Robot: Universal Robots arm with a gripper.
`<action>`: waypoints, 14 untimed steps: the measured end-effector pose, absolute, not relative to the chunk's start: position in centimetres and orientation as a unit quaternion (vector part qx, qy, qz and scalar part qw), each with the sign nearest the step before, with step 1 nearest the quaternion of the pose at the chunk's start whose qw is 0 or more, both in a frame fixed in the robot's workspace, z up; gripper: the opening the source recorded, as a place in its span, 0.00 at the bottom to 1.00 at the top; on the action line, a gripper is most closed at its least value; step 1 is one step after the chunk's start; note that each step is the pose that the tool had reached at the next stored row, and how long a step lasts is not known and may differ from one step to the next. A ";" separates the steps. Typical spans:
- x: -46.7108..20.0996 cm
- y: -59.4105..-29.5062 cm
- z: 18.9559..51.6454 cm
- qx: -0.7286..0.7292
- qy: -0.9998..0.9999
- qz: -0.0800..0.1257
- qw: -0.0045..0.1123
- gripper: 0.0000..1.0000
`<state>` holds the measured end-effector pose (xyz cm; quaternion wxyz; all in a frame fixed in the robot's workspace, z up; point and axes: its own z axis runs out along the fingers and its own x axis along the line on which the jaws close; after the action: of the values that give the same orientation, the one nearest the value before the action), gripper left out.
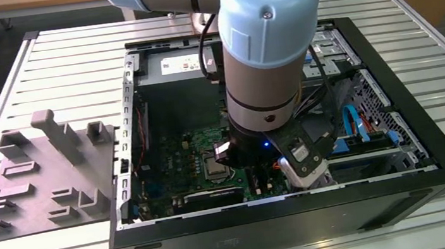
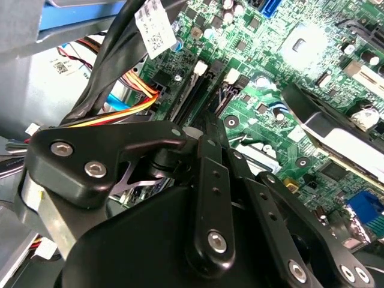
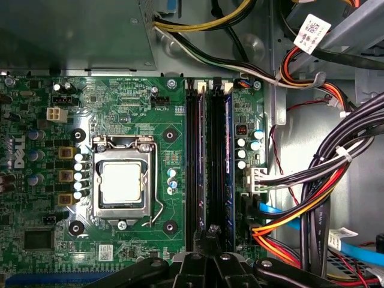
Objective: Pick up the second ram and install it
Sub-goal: 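Press down the second ram until it locks into place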
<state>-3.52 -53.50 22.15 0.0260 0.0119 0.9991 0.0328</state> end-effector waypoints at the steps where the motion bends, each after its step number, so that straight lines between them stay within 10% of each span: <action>1: -3.5 -53.5 22.1 0.012 0.999 0.033 0.026 0.11; 14: -3.5 -53.5 21.9 0.012 0.999 0.033 0.026 0.11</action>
<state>-3.52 -53.50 21.90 0.0260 0.0120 0.9991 0.0327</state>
